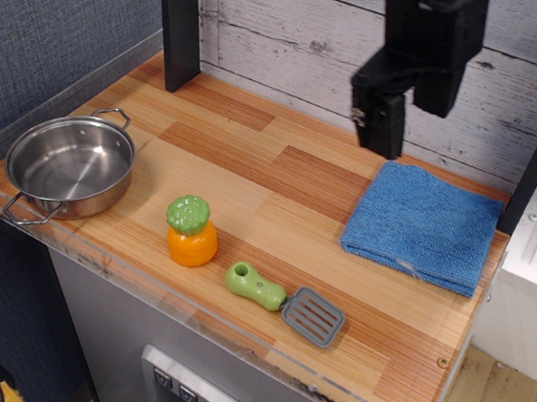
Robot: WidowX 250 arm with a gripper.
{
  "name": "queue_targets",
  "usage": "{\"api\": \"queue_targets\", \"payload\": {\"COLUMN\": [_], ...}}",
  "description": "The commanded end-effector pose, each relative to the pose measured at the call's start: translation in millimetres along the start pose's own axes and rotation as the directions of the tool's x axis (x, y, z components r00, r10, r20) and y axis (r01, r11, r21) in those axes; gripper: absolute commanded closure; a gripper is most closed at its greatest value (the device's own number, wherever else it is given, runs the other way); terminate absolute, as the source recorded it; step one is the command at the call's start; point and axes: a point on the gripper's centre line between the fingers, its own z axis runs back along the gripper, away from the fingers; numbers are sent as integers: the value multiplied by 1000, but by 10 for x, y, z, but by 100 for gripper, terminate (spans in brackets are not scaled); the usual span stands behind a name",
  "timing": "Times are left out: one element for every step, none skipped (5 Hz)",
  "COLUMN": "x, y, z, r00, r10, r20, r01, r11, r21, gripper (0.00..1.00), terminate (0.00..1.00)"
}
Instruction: Slide the blue rag to the corner behind the green handled spatula.
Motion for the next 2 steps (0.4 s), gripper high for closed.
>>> {"api": "queue_targets", "payload": {"x": [-10, -10], "y": [-28, -28], "z": [181, 181], "r00": [1000, 1000], "r10": [-8, -8], "r20": [-6, -6], "r01": [9, 9], "r11": [998, 998], "r21": [55, 55], "gripper": [0, 0], "terminate": [0, 100]}}
